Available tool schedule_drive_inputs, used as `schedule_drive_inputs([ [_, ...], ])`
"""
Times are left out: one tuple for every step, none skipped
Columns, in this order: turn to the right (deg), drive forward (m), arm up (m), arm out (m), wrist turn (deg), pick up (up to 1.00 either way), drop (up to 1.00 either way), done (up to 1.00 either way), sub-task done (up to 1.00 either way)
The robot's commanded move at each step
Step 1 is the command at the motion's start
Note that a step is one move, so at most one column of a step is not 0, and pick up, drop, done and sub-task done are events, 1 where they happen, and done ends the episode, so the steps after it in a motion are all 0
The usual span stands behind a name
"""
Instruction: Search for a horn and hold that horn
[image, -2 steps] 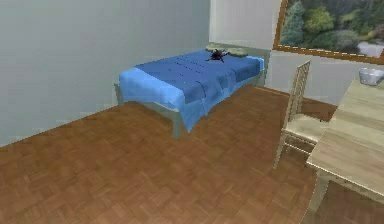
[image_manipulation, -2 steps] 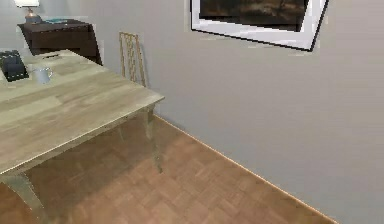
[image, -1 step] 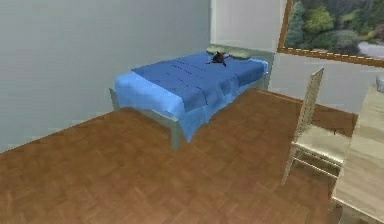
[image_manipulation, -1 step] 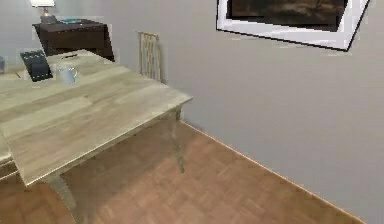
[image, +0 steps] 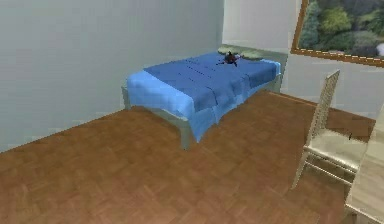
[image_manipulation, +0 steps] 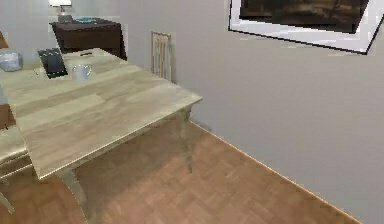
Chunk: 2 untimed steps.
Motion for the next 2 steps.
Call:
schedule_drive_inputs([
  [0.0, 0.4, 0.0, 0.0, 0.0, 0.0, 0.0, 0.0, 0.0],
  [18.0, 0.0, 0.0, 0.0, 0.0, 0.0, 0.0, 0.0, 0.0],
])
